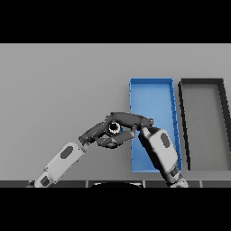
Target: Pick up the blue pipe and place it into the blue bin.
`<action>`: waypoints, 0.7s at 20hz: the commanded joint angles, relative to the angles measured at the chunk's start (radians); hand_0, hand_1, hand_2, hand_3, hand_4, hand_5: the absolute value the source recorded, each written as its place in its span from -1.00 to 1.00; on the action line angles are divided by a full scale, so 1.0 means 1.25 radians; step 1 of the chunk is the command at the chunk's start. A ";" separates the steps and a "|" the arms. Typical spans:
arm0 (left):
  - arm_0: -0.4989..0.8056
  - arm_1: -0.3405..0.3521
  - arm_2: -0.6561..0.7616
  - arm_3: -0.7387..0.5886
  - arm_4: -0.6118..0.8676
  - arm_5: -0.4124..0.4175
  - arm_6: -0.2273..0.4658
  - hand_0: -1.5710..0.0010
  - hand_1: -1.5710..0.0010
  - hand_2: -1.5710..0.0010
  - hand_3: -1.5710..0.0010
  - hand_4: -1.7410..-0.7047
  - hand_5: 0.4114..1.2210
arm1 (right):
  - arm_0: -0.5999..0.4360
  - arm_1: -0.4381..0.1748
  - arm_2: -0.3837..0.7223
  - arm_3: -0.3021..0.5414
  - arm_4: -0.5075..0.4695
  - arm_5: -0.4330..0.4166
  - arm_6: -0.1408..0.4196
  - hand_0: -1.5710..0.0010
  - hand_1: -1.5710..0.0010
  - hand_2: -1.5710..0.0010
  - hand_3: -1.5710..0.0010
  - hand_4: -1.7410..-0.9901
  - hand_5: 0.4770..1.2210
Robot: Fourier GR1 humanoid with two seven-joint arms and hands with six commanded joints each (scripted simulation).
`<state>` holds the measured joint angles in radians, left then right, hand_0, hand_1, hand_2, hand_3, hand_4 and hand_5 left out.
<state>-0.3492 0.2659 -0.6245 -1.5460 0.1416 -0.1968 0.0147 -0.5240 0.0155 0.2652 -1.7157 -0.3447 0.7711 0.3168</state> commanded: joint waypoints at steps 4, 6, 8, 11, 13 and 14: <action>0.012 0.011 -0.003 0.002 -0.006 0.001 0.012 0.99 0.99 0.99 1.00 0.66 -0.60 | -0.021 0.003 -0.015 0.008 -0.183 -0.048 0.114 -1.00 -1.00 -1.00 -1.00 -0.34 1.00; 0.009 0.013 0.000 0.006 -0.007 -0.001 0.012 0.99 0.99 0.99 1.00 0.68 -0.68 | -0.048 -0.009 -0.025 0.006 -0.296 -0.099 0.176 -1.00 -1.00 -1.00 -1.00 -0.34 1.00; 0.021 0.015 -0.008 -0.002 -0.013 -0.001 0.000 0.99 1.00 1.00 1.00 0.69 -0.71 | -0.093 -0.021 -0.039 -0.003 -0.383 -0.157 0.216 -1.00 -1.00 -1.00 -1.00 -0.34 1.00; 0.016 0.019 -0.003 -0.011 -0.004 -0.001 0.021 1.00 1.00 1.00 1.00 0.69 -0.76 | -0.175 -0.068 -0.063 -0.004 -0.443 -0.220 0.231 -1.00 -1.00 -1.00 -1.00 -0.34 1.00; 0.030 0.023 -0.009 -0.019 -0.007 -0.001 0.015 1.00 1.00 1.00 1.00 0.69 -0.79 | -0.242 -0.088 -0.092 0.004 -0.452 -0.241 0.212 -1.00 -1.00 -1.00 -1.00 -0.34 1.00; 0.024 0.030 -0.002 -0.021 -0.002 -0.003 0.016 1.00 1.00 1.00 1.00 0.69 -0.80 | -0.275 -0.104 -0.109 0.017 -0.445 -0.236 0.195 -1.00 -1.00 -1.00 -1.00 -0.34 1.00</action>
<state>-0.3197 0.3042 -0.6263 -1.5716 0.1387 -0.2003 0.0345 -0.8689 -0.1161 0.1280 -1.6946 -0.9000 0.4760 0.5564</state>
